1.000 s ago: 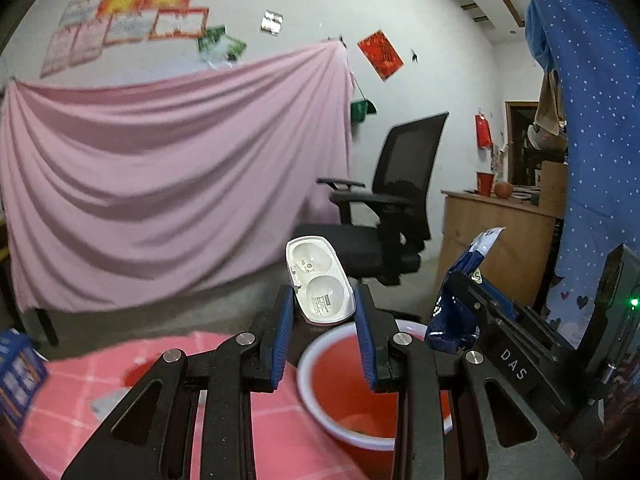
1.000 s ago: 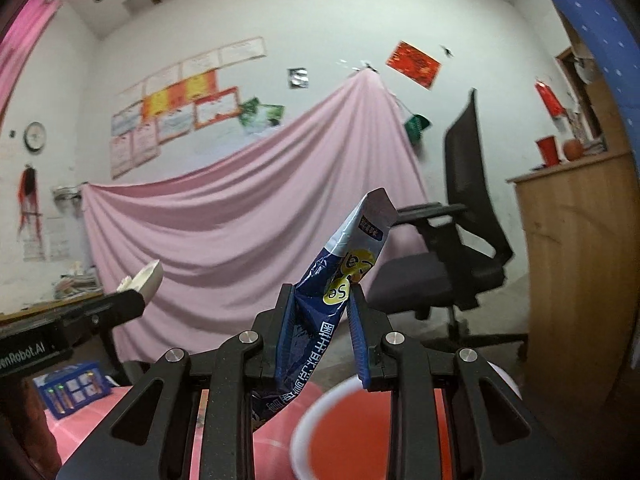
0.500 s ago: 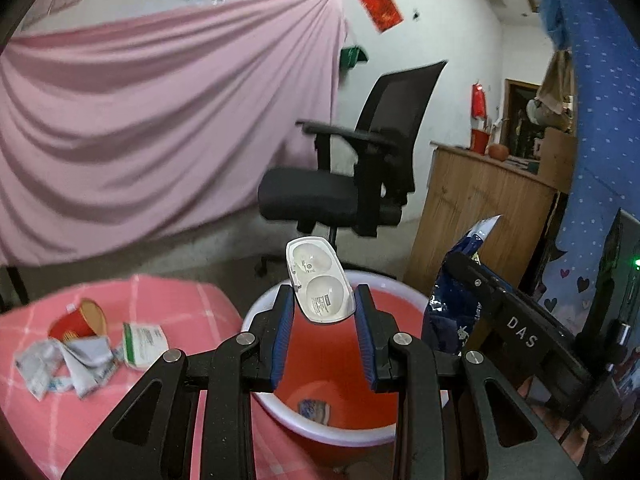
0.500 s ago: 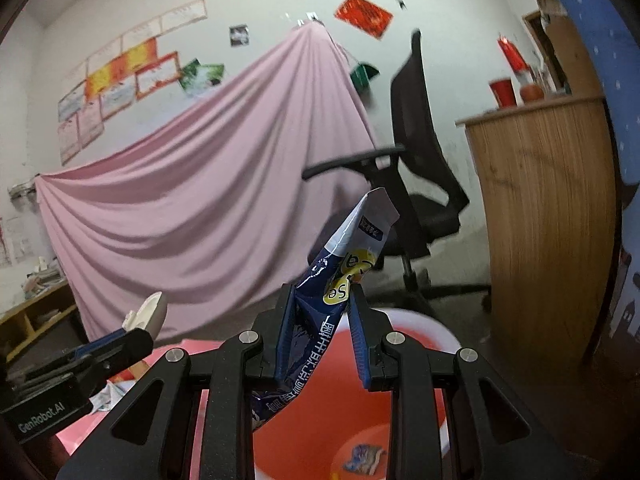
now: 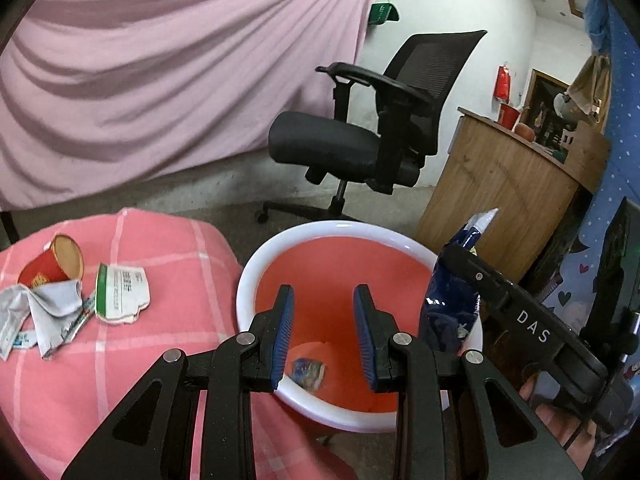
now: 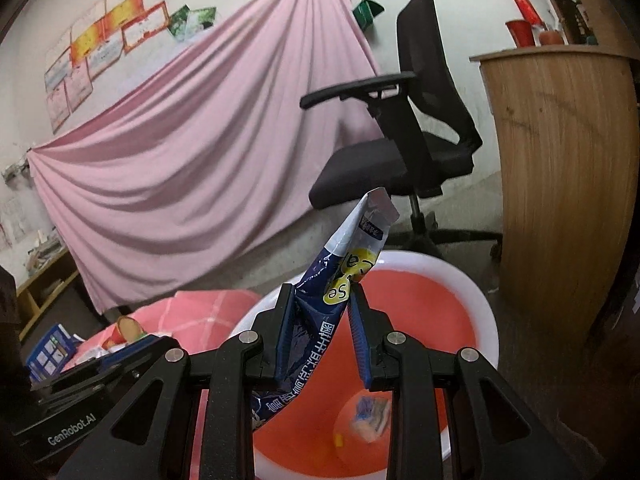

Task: Collect trash
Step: 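Carry the tray and tube over the red bucket and release both, then move both tools back over the remaining trash on the table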

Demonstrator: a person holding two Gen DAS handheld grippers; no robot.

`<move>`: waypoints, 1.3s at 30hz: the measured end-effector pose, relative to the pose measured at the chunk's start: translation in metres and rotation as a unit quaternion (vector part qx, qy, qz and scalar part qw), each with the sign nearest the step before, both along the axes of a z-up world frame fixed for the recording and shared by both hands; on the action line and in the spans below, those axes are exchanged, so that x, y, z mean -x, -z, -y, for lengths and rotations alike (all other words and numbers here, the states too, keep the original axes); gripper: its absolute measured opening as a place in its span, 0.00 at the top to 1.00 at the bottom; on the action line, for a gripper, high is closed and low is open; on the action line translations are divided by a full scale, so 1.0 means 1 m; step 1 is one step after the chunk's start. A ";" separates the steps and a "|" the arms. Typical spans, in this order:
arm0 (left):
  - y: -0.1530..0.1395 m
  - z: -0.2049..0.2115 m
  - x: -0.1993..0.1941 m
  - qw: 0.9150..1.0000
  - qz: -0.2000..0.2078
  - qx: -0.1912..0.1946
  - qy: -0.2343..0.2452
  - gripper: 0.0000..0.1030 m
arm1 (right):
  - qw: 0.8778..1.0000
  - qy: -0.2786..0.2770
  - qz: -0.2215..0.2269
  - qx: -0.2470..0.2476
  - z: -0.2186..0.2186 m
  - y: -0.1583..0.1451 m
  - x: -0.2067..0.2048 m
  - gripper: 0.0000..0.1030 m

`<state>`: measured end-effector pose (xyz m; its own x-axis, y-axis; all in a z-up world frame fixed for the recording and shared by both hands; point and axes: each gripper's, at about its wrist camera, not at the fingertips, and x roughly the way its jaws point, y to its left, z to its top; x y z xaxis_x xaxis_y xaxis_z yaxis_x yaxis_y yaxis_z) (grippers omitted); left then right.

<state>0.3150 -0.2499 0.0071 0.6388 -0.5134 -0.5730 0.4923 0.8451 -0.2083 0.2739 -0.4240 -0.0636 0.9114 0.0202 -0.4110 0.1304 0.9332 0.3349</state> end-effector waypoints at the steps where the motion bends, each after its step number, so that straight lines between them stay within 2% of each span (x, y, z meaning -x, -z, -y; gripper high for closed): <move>1: 0.001 -0.002 0.000 1.000 -0.002 0.001 -0.003 0.75 | 1.000 0.001 -0.004 0.000 0.000 0.000 -0.001 0.74; 4: 0.001 -0.007 -0.001 1.000 -0.005 0.006 -0.010 0.75 | 1.000 0.004 -0.005 -0.010 0.001 0.000 -0.001 0.59; 8: -0.004 -0.015 -0.001 1.000 -0.001 0.005 -0.021 0.74 | 1.000 0.005 -0.006 -0.012 -0.004 -0.002 -0.004 0.58; 11: -0.010 -0.028 0.001 0.999 0.005 0.007 -0.033 0.71 | 1.000 0.003 0.002 -0.008 -0.011 -0.006 -0.003 0.53; 15: -0.019 -0.046 0.006 0.998 0.018 0.011 -0.053 0.65 | 1.000 -0.004 0.030 -0.001 -0.023 -0.016 0.001 0.46; 18: -0.026 -0.063 0.012 0.997 0.032 0.012 -0.070 0.59 | 0.998 -0.005 0.066 0.007 -0.033 -0.027 0.009 0.23; 19: -0.029 -0.069 0.014 0.996 0.036 0.013 -0.076 0.57 | 0.997 -0.003 0.081 0.010 -0.037 -0.031 0.013 0.18; 24: -0.043 -0.097 0.024 0.993 0.054 0.016 -0.105 0.57 | 0.991 -0.004 0.131 0.005 -0.052 -0.041 0.020 0.12; 26: -0.050 -0.110 0.029 0.991 0.064 0.015 -0.119 0.51 | 0.989 -0.004 0.147 0.002 -0.058 -0.045 0.021 0.06; 27: -0.053 -0.117 0.034 0.989 0.073 0.017 -0.128 0.44 | 0.988 -0.006 0.156 0.002 -0.062 -0.047 0.022 0.00; 30: -0.062 -0.139 0.043 0.983 0.095 0.022 -0.152 0.36 | 0.982 -0.013 0.188 0.007 -0.073 -0.053 0.028 0.00; 32: -0.067 -0.151 0.048 0.980 0.108 0.023 -0.167 0.26 | 0.979 -0.022 0.203 0.011 -0.082 -0.057 0.030 0.00; 34: -0.071 -0.165 0.057 0.973 0.133 0.028 -0.187 0.05 | 0.975 -0.028 0.220 0.013 -0.091 -0.060 0.033 0.00; 35: -0.073 -0.173 0.063 0.969 0.148 0.034 -0.196 0.01 | 0.972 -0.030 0.231 0.014 -0.095 -0.062 0.035 0.00; 39: -0.072 -0.197 0.078 0.956 0.185 0.047 -0.225 0.01 | 0.963 -0.041 0.265 0.025 -0.115 -0.068 0.046 0.00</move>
<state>0.2368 -0.0533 0.0792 0.9567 -0.1778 -0.2305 0.1388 0.9746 -0.1756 0.2282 -0.3085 0.0046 0.9896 0.0931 0.1094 -0.1213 0.9496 0.2891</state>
